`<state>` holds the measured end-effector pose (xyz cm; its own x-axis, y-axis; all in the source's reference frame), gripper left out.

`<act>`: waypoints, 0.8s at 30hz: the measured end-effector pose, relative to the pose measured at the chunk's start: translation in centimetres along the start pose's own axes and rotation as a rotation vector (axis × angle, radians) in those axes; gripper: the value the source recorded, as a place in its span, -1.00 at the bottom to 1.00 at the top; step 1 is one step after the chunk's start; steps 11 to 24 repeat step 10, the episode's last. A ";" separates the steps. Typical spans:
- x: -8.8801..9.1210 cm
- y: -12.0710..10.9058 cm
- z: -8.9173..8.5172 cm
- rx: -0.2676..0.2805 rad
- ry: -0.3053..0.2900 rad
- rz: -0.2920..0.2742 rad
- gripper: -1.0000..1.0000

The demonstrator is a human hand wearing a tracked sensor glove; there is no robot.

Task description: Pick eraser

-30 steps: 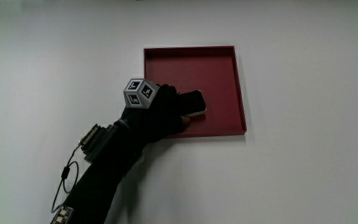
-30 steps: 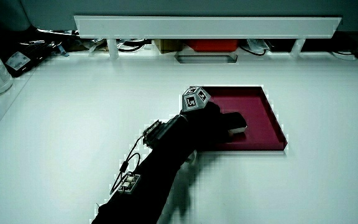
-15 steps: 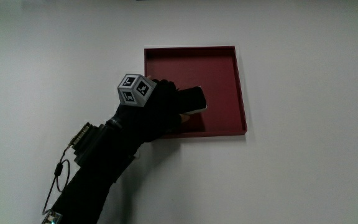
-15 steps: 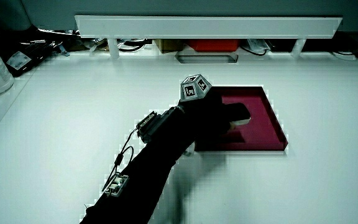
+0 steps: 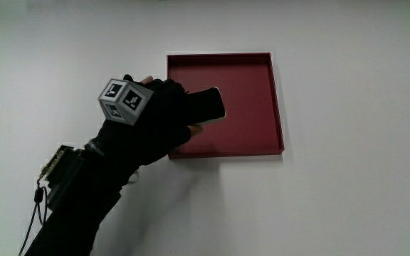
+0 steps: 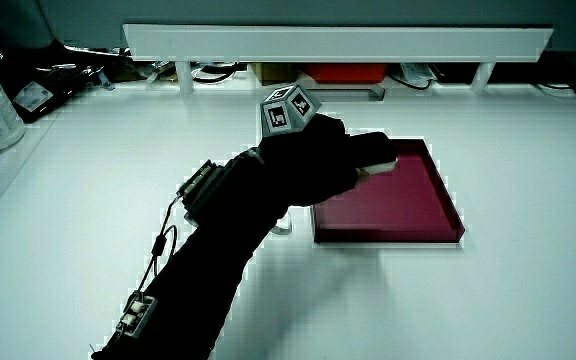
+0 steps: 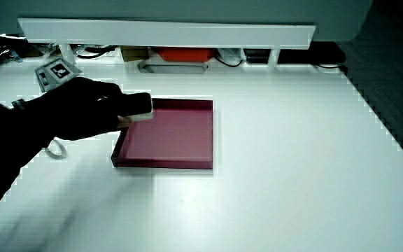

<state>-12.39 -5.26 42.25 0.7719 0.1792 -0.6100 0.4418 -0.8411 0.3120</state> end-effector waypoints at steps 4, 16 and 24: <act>-0.1 -1.0 1.5 0.040 -0.024 -0.024 1.00; -1.3 -2.7 3.5 0.107 0.026 -0.046 1.00; -1.3 -2.7 3.5 0.107 0.026 -0.046 1.00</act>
